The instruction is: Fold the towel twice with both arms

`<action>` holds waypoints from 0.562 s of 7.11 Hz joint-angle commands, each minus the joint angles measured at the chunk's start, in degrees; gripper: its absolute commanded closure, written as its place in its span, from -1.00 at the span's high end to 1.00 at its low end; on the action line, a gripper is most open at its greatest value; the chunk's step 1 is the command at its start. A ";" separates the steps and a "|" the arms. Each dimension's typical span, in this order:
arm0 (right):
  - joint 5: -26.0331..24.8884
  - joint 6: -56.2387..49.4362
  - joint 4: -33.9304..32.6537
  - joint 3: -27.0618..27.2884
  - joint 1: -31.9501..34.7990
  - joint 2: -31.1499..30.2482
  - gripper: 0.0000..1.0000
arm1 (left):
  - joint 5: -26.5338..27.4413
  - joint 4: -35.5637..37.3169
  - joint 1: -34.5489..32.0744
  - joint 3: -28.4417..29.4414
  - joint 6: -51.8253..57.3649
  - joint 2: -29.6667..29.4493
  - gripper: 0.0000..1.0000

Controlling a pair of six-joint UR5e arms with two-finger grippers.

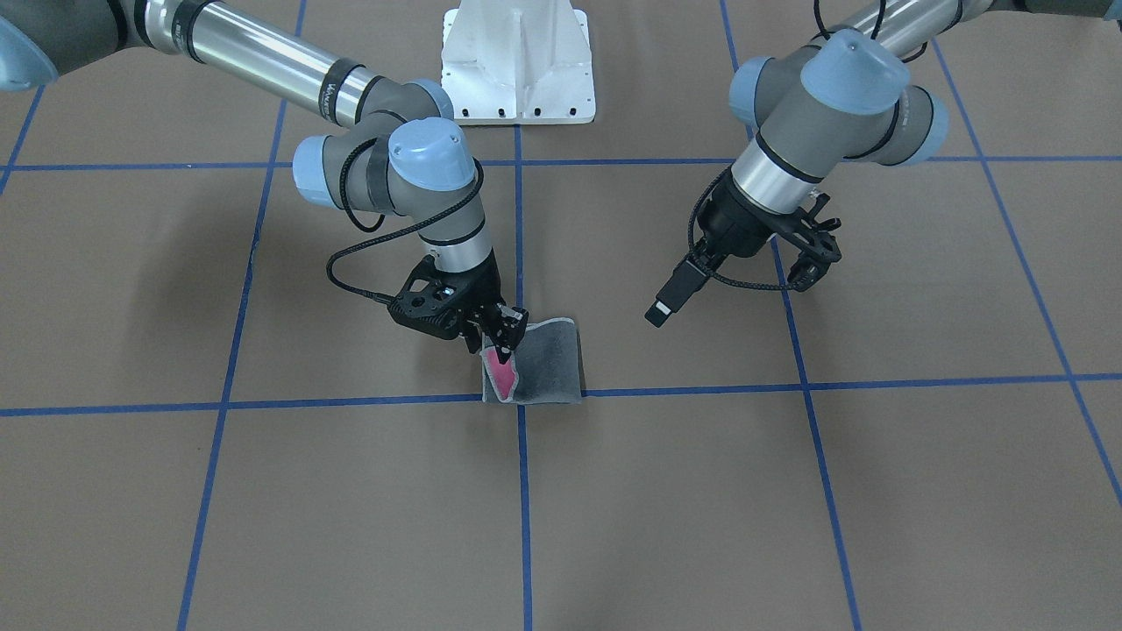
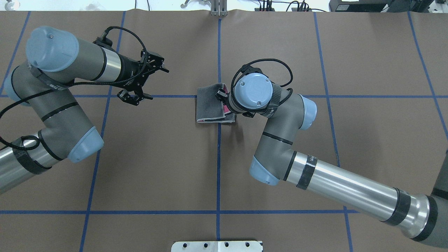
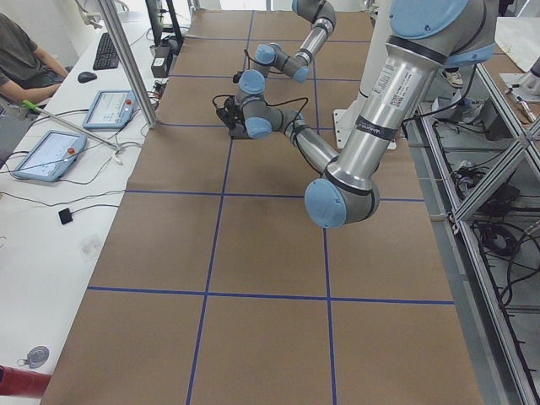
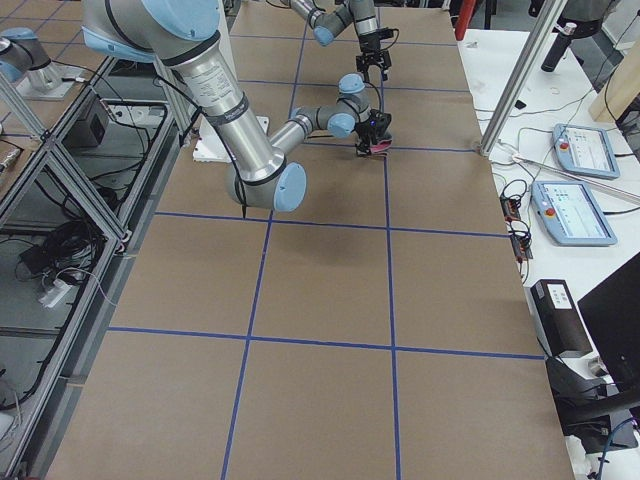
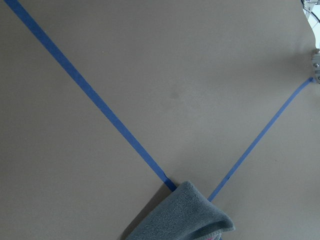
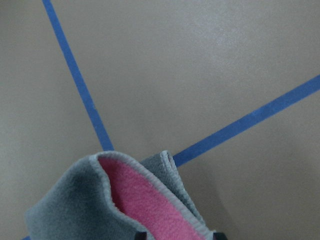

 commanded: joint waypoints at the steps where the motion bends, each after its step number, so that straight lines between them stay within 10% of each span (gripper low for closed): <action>1: 0.00 0.05 0.02 -0.81 0.03 -0.01 0.08 | 0.00 0.01 0.09 0.12 0.00 0.11 1.00; 3: 0.00 0.23 0.02 -0.90 0.03 0.07 -0.32 | 0.09 0.01 0.18 0.12 -0.09 0.20 1.00; 4: 0.00 0.41 0.02 -0.81 0.03 0.07 -0.89 | 0.35 0.01 0.35 0.20 -0.09 0.11 1.00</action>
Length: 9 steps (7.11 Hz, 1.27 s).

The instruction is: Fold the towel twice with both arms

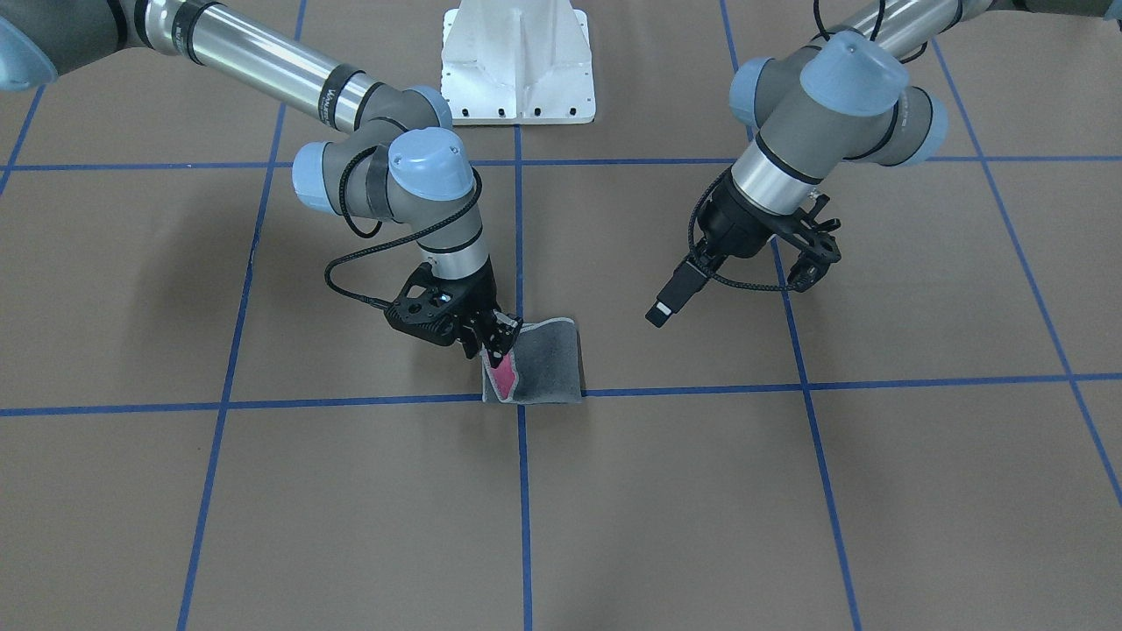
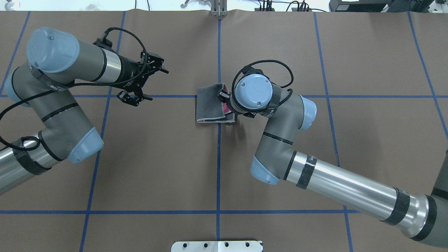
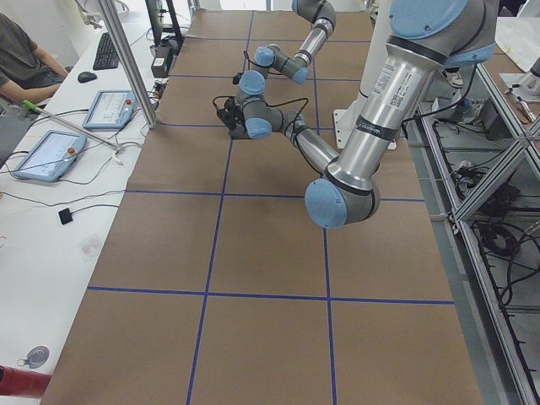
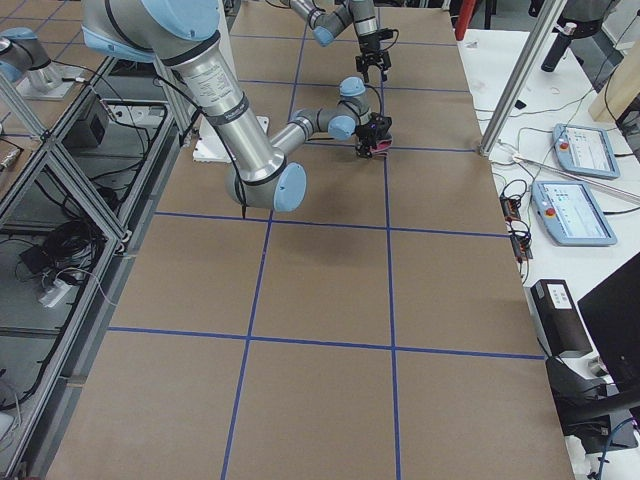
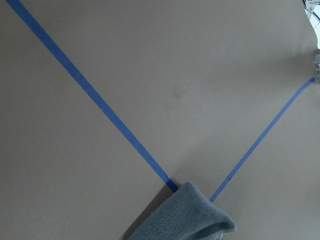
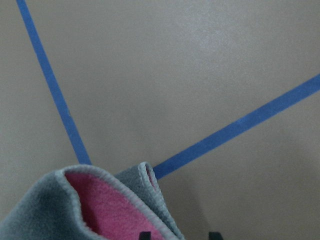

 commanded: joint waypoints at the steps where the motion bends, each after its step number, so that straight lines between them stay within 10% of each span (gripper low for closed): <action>1: 0.00 0.11 0.00 0.12 0.00 0.04 -1.00 | 2.38 0.00 0.24 0.41 -0.01 -0.21 1.00; 9: 0.53 0.19 0.09 2.58 0.00 -1.36 -0.75 | 2.76 0.00 0.68 0.59 0.08 -0.47 1.00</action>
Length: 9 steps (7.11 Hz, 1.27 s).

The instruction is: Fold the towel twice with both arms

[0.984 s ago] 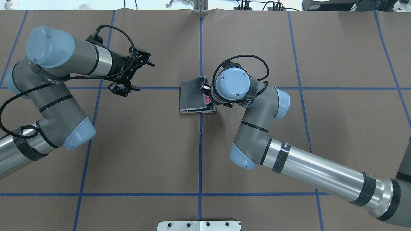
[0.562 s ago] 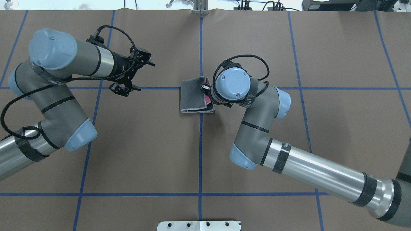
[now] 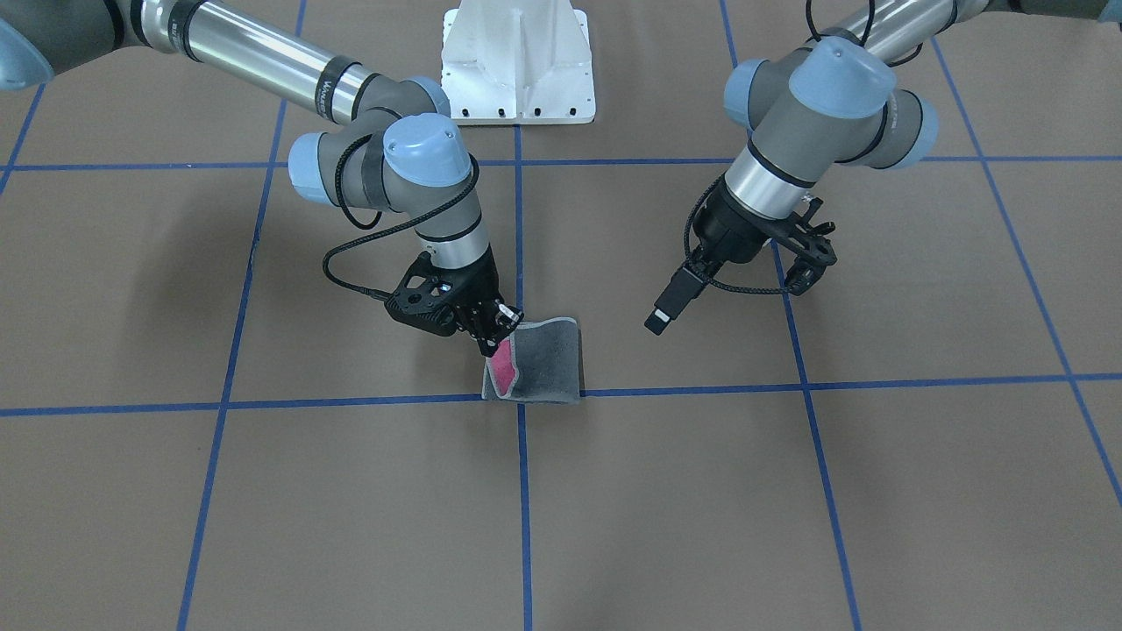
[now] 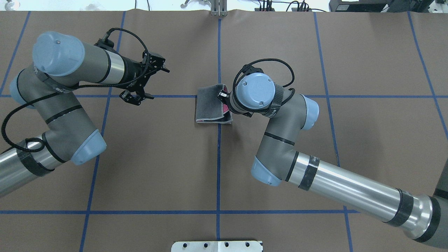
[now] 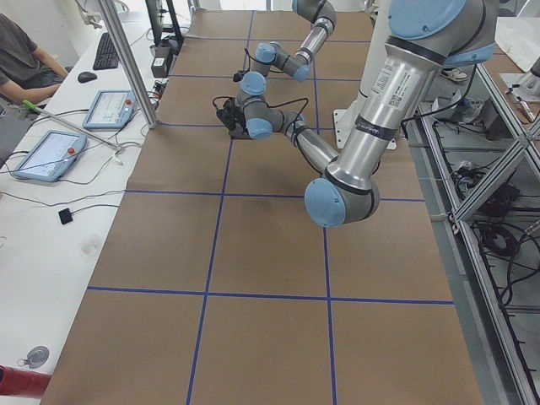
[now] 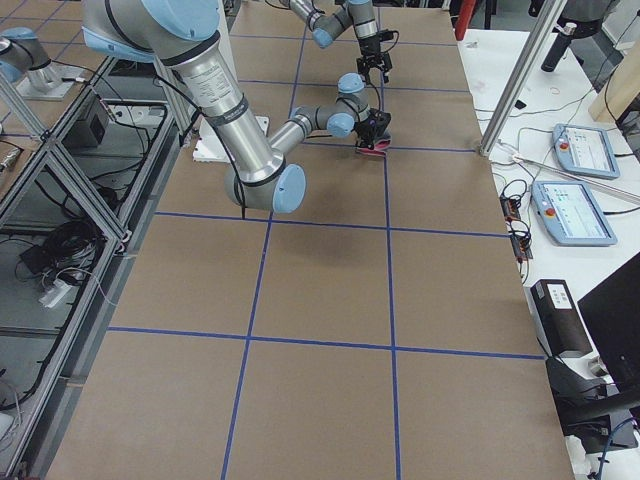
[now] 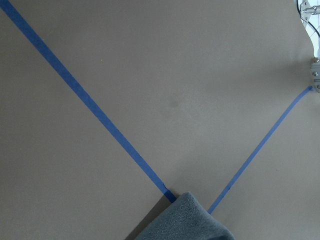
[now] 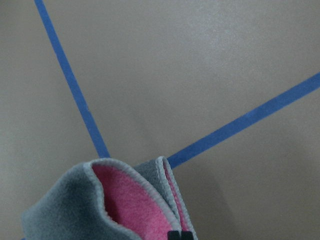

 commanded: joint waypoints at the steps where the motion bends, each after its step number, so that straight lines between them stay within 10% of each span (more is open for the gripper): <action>1: -0.06 -0.07 -0.07 1.09 -0.02 -1.04 -0.63 | 0.00 0.00 0.00 0.00 0.00 -0.07 1.00; 9: -0.06 0.37 -0.78 4.07 -0.37 -2.27 -1.00 | 0.09 0.26 0.00 -0.09 -0.26 -0.16 1.00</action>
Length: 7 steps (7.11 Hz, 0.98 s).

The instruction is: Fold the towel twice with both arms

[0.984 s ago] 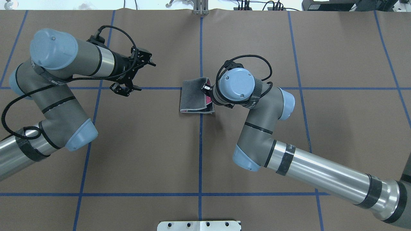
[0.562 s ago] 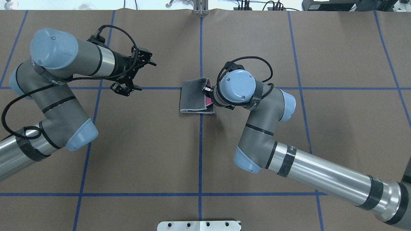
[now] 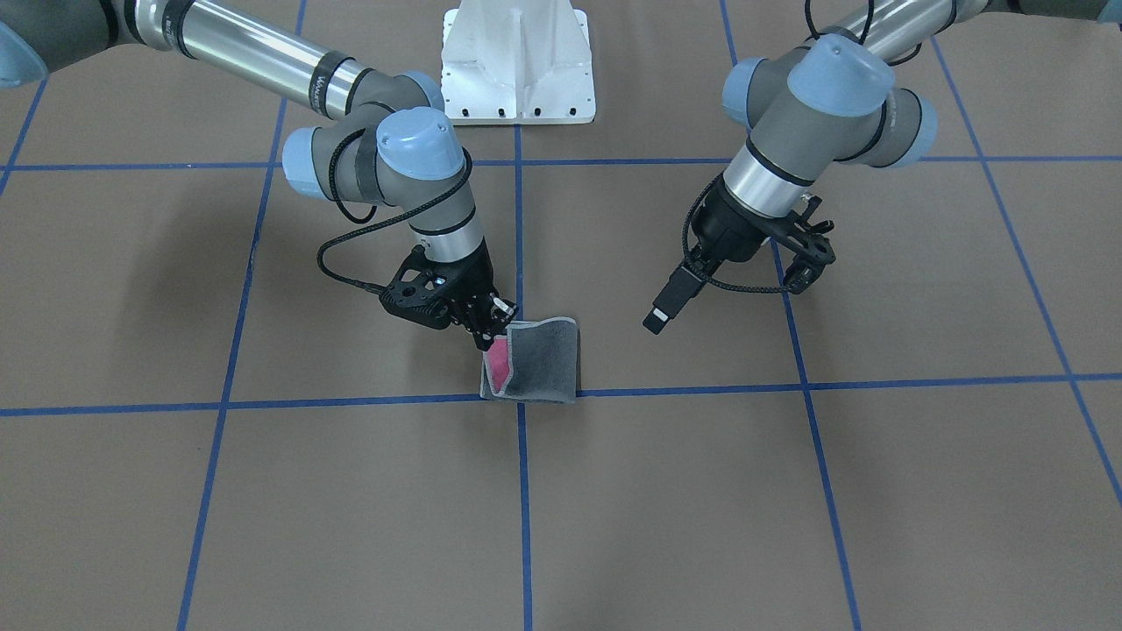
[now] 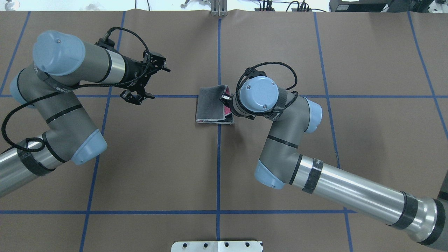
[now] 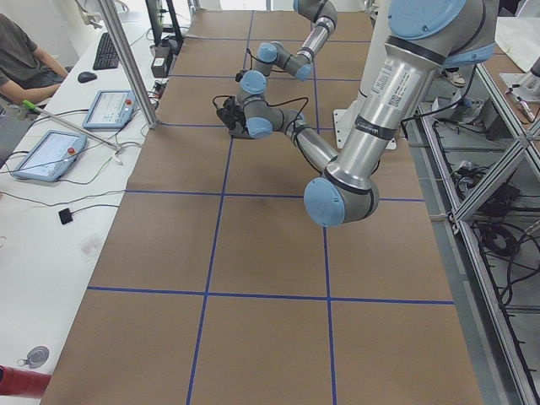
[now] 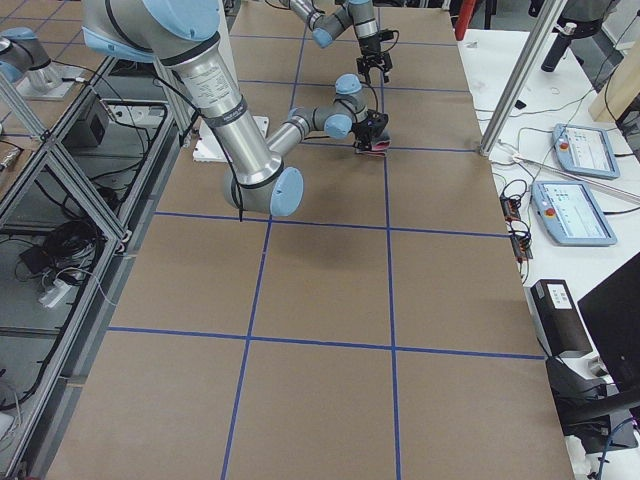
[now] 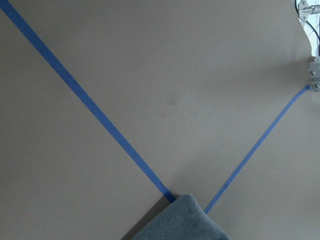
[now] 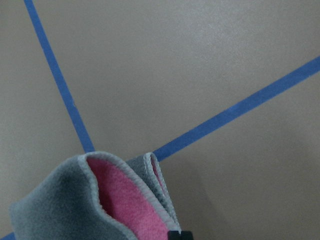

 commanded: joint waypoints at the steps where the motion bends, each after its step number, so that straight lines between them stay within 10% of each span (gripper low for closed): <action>1: 0.09 0.01 -0.29 2.14 -0.35 -1.09 -1.00 | 0.05 0.00 0.00 0.07 -0.02 0.01 1.00; 6: 0.00 0.27 -1.34 3.11 -2.11 -1.71 -1.00 | 0.14 0.00 0.44 0.16 -0.10 0.01 1.00; 7: 0.00 0.18 -1.26 3.11 -1.94 -1.97 -0.21 | 0.14 0.00 0.44 0.16 -0.10 0.01 1.00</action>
